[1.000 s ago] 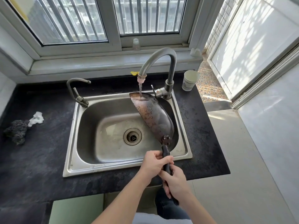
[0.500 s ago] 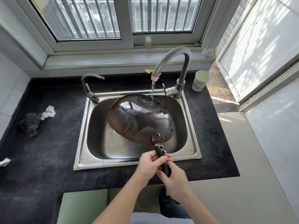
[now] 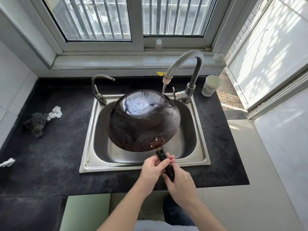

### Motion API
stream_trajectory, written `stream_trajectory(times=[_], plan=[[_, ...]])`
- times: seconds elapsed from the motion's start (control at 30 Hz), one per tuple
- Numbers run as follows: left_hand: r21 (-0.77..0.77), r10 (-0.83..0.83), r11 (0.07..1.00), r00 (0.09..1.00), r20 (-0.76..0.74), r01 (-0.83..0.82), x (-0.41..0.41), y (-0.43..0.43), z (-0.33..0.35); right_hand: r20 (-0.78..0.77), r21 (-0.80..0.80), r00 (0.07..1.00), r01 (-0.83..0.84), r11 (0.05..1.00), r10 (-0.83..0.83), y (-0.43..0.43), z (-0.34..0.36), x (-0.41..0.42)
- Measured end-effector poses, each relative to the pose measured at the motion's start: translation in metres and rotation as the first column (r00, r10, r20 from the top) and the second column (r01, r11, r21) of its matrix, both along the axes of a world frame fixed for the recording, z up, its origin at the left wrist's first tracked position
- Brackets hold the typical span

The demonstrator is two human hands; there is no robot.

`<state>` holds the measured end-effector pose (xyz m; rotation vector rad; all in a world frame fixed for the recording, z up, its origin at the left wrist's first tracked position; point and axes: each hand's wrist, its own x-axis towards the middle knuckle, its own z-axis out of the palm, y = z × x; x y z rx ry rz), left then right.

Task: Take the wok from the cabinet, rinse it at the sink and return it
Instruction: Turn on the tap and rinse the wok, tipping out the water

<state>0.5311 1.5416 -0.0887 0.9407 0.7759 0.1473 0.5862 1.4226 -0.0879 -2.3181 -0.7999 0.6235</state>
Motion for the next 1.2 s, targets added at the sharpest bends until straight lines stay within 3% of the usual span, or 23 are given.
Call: stream_trajectory(times=[0.47,0.77,1.2], plan=[[0.031,0.091,0.995,0.996,-0.009,-0.091,0.043,0.012,0.01,0.084,0.01,0.993,-0.089,0.996,0.088,0.019,0.001,0.047],[0.091,0.128,0.988,0.988,-0.082,-0.121,0.066,0.024,0.014,0.058,0.056,0.987,-0.156,0.986,0.152,0.034,-0.006,0.079],[0.104,0.228,0.969,0.973,-0.027,-0.224,0.101,0.038,0.015,0.026,0.125,0.978,-0.207,0.97,0.205,0.05,-0.004,0.12]])
